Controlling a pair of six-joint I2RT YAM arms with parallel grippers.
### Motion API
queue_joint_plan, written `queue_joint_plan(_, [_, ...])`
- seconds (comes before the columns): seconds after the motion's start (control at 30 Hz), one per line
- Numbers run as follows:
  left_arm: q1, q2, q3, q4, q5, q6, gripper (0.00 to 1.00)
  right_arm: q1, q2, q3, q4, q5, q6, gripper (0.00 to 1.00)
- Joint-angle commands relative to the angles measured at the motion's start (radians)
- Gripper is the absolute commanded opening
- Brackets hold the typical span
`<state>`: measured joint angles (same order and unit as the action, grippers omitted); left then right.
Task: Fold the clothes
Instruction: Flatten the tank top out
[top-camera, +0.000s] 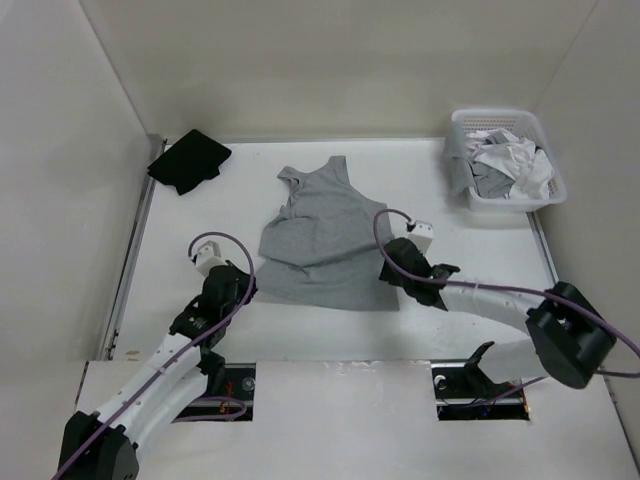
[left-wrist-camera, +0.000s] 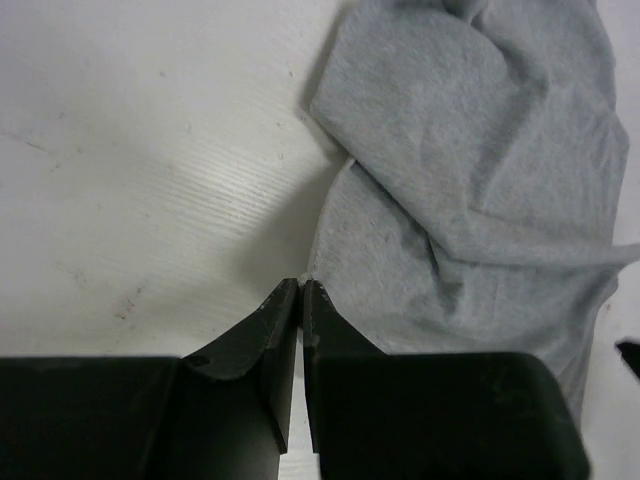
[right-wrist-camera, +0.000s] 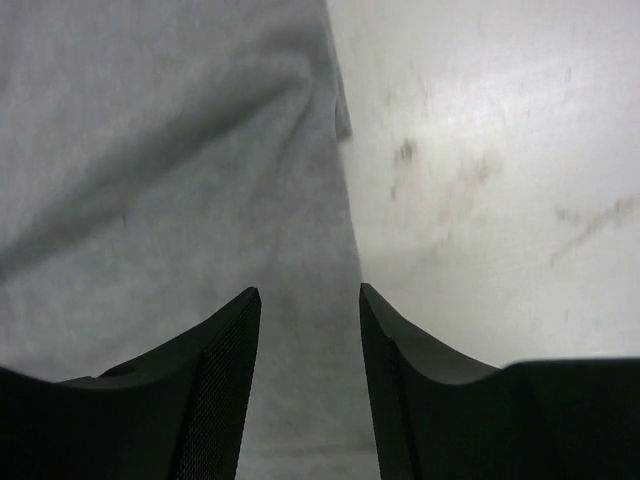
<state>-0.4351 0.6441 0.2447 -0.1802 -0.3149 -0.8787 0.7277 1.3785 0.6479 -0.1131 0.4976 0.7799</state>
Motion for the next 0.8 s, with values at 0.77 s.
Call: queue_joint_plan(0.77, [0.12,0.009,0.038,0.097,0.069,0.034,0.04,0.433,-0.176,-0.09,-0.562,0.045,0.611,0.39])
